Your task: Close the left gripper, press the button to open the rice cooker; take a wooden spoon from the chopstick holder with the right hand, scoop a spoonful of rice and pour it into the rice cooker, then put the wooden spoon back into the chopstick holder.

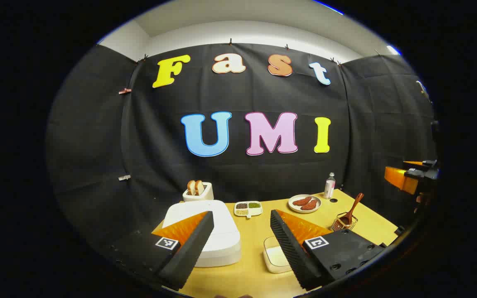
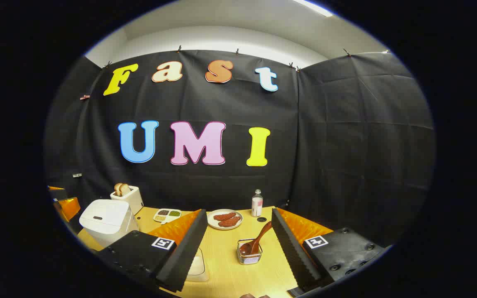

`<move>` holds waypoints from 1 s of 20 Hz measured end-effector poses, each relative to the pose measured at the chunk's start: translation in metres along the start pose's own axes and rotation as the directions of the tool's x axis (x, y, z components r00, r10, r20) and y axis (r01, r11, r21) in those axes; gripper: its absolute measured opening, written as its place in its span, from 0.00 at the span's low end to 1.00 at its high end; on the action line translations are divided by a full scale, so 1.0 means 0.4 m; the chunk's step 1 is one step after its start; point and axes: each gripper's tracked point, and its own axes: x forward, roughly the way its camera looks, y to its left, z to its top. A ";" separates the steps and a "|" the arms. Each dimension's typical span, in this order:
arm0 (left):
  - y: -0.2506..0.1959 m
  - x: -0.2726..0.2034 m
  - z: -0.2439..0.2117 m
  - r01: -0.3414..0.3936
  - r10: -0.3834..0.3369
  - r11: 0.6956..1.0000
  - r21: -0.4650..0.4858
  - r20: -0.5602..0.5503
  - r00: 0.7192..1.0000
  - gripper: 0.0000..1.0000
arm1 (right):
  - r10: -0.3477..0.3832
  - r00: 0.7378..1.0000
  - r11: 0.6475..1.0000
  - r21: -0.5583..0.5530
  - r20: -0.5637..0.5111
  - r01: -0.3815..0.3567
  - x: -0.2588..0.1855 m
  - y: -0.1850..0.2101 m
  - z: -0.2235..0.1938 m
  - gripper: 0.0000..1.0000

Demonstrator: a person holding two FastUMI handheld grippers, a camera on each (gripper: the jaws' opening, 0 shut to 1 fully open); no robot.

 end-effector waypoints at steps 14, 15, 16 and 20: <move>0.033 0.022 -0.047 -0.045 0.043 0.998 -0.032 -0.043 0.998 0.95 | 0.031 0.999 0.999 -0.016 -0.007 -0.031 0.032 0.019 -0.003 0.98; 0.035 0.022 -0.046 -0.047 0.045 0.998 -0.034 -0.043 0.998 0.95 | 0.032 0.999 0.999 -0.017 -0.008 -0.032 0.032 0.020 -0.004 0.98; 0.036 0.023 -0.049 -0.048 0.046 0.998 -0.036 -0.044 0.998 0.95 | 0.034 0.999 0.999 -0.016 -0.010 -0.034 0.034 0.023 -0.006 0.98; 0.060 0.030 -0.044 -0.068 0.066 0.997 -0.034 -0.042 0.997 0.95 | 0.044 0.999 0.999 -0.022 -0.018 -0.044 0.036 0.031 -0.012 0.98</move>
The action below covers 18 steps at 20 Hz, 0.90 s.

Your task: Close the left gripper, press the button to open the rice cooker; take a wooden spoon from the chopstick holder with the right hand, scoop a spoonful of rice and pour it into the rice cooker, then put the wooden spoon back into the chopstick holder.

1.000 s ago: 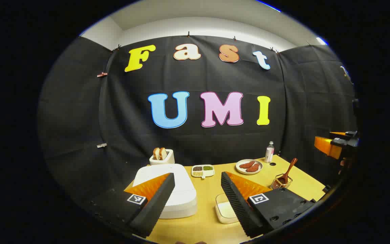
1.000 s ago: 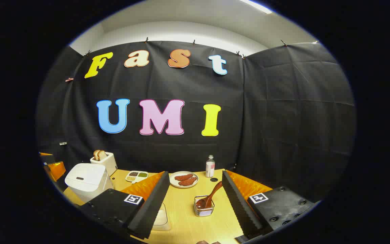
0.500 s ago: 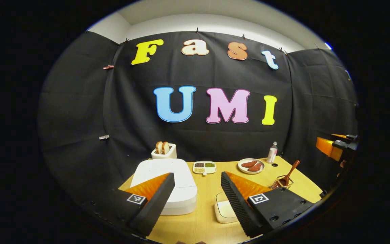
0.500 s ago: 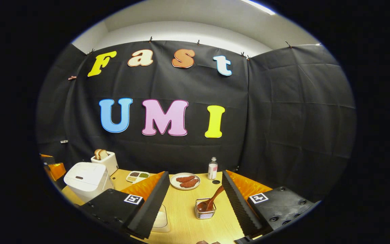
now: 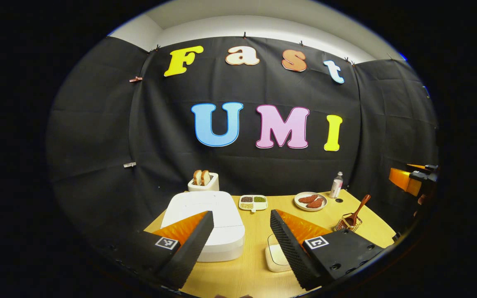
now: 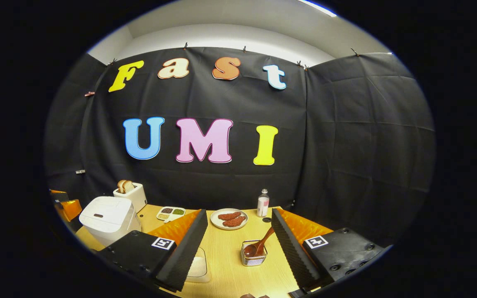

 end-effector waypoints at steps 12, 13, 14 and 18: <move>0.181 0.063 0.054 -0.077 0.077 0.997 0.005 0.013 0.997 0.63 | 0.001 0.999 1.000 -0.029 -0.046 -0.003 -0.013 -0.001 -0.034 0.98; 0.191 0.075 0.058 -0.070 0.070 0.997 -0.012 0.013 0.997 0.61 | 0.003 0.999 1.000 -0.030 -0.052 -0.004 -0.018 0.001 -0.037 0.98; 0.202 0.088 0.059 -0.063 0.064 0.998 -0.028 0.007 0.998 0.53 | 0.002 0.998 0.999 -0.033 -0.057 -0.004 -0.023 0.002 -0.040 0.98; 0.245 0.149 0.051 -0.043 0.041 0.998 -0.037 -0.050 0.998 0.34 | -0.022 0.998 0.998 -0.056 -0.056 0.019 -0.053 -0.014 -0.038 0.98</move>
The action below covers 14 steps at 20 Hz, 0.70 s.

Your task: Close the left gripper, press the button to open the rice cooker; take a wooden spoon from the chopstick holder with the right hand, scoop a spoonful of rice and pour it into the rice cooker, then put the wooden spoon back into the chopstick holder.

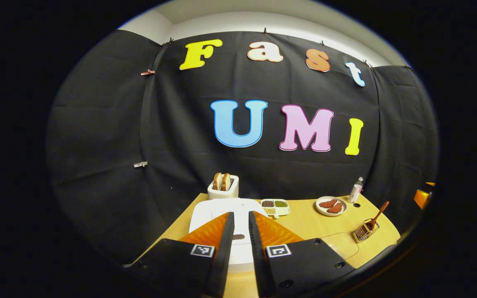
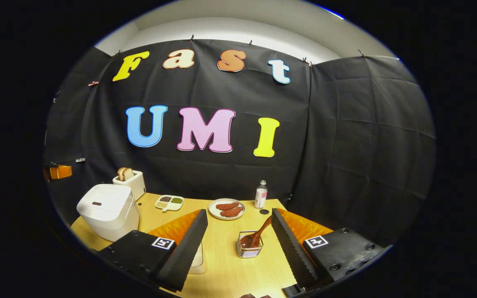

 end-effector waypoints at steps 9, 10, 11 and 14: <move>0.011 0.160 -0.082 0.116 -0.116 0.993 -0.010 -0.129 0.985 0.06 | -0.074 0.996 0.996 0.040 -0.056 0.076 -0.097 -0.025 -0.059 0.98; 0.015 0.178 -0.108 0.123 -0.126 0.992 -0.031 -0.163 0.978 0.06 | -0.084 0.994 0.995 0.039 -0.065 0.087 -0.111 -0.024 -0.070 0.98; 0.021 0.198 -0.135 0.122 -0.130 0.991 -0.052 -0.196 0.972 0.05 | -0.095 0.993 0.995 0.035 -0.072 0.098 -0.125 -0.025 -0.081 0.98; 0.036 0.249 -0.205 0.126 -0.140 0.990 -0.070 -0.261 0.955 0.05 | -0.132 0.986 0.989 0.046 -0.102 0.137 -0.167 -0.029 -0.109 0.98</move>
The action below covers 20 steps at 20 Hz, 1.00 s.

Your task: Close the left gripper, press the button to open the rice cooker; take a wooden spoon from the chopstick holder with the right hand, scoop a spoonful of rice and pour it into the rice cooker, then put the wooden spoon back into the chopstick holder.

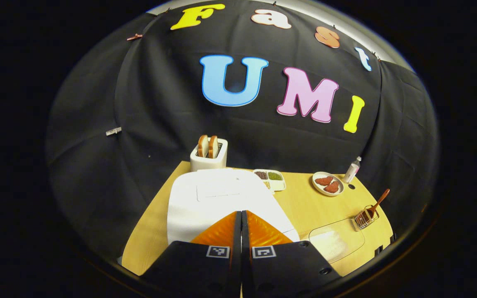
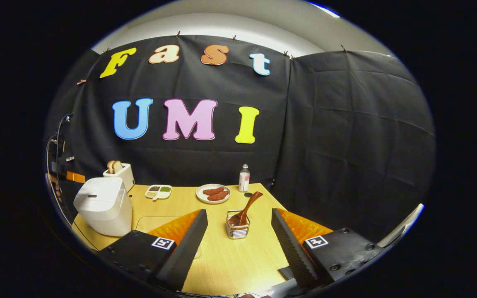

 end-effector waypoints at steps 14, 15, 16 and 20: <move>-0.003 0.109 -0.120 0.067 -0.073 0.996 -0.056 -0.111 0.991 0.07 | -0.072 0.995 0.997 0.033 -0.065 0.075 -0.089 0.009 -0.074 0.98; 0.000 0.119 -0.126 0.071 -0.079 0.995 -0.069 -0.122 0.989 0.07 | -0.067 0.996 0.997 0.033 -0.065 0.069 -0.090 0.015 -0.076 0.98; -0.002 0.113 -0.128 0.076 -0.085 0.994 -0.074 -0.115 0.990 0.07 | -0.061 0.996 0.998 0.031 -0.061 0.063 -0.088 0.021 -0.074 0.98; -0.002 0.094 -0.115 0.083 -0.088 0.995 -0.061 -0.085 0.992 0.06 | -0.058 0.998 0.998 0.021 -0.034 0.059 -0.086 0.014 -0.052 0.98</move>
